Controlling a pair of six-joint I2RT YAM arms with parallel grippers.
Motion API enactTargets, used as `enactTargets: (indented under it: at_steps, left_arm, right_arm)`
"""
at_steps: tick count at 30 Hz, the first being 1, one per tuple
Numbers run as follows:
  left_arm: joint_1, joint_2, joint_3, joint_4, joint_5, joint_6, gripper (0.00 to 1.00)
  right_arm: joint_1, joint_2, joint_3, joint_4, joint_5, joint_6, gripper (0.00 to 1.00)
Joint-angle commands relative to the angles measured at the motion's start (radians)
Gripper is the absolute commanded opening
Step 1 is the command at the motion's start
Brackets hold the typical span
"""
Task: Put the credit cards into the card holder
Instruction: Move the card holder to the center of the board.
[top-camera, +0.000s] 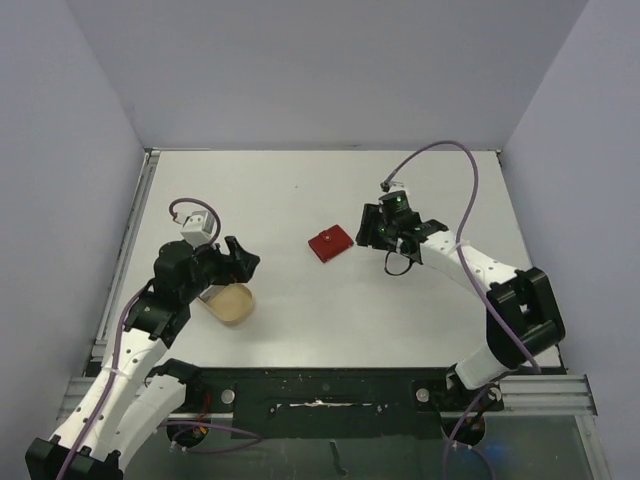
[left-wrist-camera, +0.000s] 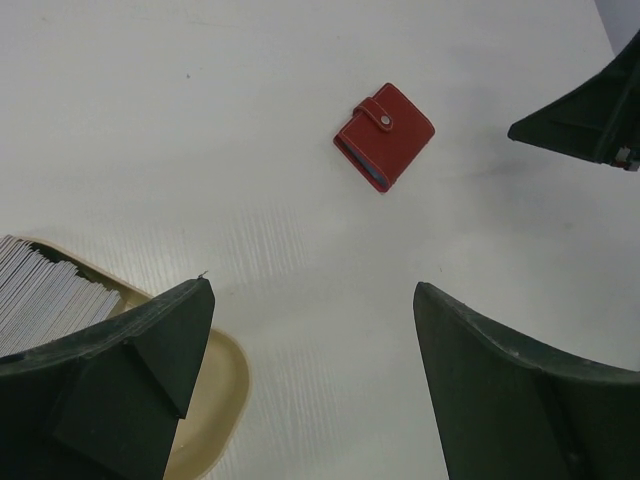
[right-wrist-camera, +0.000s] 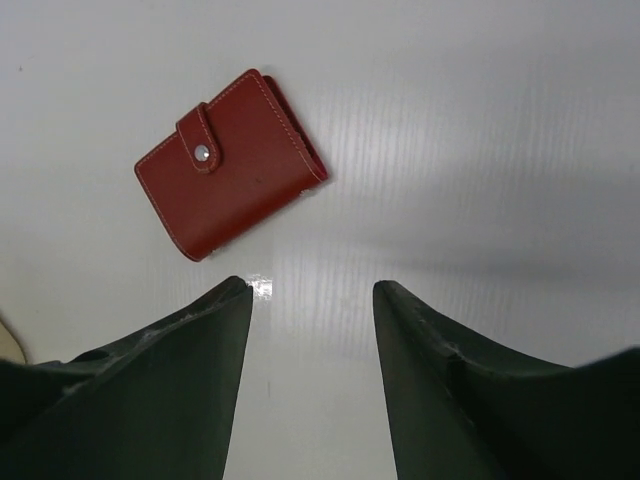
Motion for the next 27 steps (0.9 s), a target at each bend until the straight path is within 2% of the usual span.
enactTargets:
  at_steps: [1,5,8,17,23,27]
  left_arm:
    - [0.007,-0.04,-0.014,0.013,-0.018,0.051,0.8]
    - [0.007,-0.052,-0.012,0.007,-0.02,0.064,0.79]
    - [0.007,-0.058,-0.006,0.001,-0.029,0.073,0.79]
    - [0.006,-0.089,-0.006,-0.013,-0.033,0.08,0.79]
    - [0.006,-0.076,-0.002,-0.01,-0.034,0.076,0.76]
    - [0.006,-0.066,-0.004,-0.002,-0.024,0.074,0.72]
  right_arm:
    - [0.038,0.117,0.128,0.099,0.012,-0.006,0.51]
    - [0.074,0.23,0.225,0.085,0.068,0.032,0.5]
    - [0.101,0.315,0.304,0.073,0.091,-0.013,0.5]
    - [0.081,0.488,0.444,0.061,0.038,-0.135,0.55]
    - [0.058,0.528,0.444,0.039,-0.001,-0.17,0.54]
    - [0.06,0.505,0.381,0.035,-0.017,-0.174,0.52]
